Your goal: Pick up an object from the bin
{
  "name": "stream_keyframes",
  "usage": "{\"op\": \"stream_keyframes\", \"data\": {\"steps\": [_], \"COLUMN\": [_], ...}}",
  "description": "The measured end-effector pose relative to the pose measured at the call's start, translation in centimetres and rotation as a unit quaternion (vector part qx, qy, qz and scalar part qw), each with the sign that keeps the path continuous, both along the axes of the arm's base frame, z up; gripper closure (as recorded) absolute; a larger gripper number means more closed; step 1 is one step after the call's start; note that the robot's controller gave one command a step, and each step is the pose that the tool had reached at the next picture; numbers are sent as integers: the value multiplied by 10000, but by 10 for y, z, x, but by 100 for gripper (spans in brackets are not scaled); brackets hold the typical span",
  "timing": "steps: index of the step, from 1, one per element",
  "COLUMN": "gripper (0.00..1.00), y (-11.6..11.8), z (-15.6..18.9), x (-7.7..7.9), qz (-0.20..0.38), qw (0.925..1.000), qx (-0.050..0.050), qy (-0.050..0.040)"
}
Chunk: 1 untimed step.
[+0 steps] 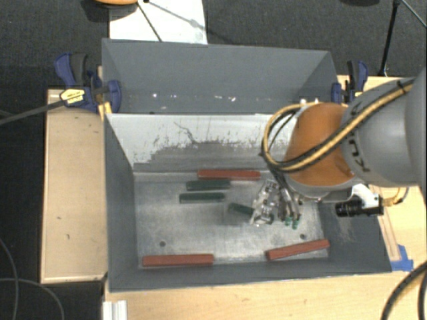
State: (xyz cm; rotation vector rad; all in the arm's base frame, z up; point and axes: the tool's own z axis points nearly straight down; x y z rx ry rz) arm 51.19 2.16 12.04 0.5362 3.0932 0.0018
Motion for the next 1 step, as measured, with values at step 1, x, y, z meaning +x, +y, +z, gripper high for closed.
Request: {"op": "stream_keyframes", "data": {"steps": [1], "gripper": [100], "y": [12], "z": [153], "x": [-4], "qz": [-590], "qw": [9983], "qx": [-2], "qy": [-2]}}
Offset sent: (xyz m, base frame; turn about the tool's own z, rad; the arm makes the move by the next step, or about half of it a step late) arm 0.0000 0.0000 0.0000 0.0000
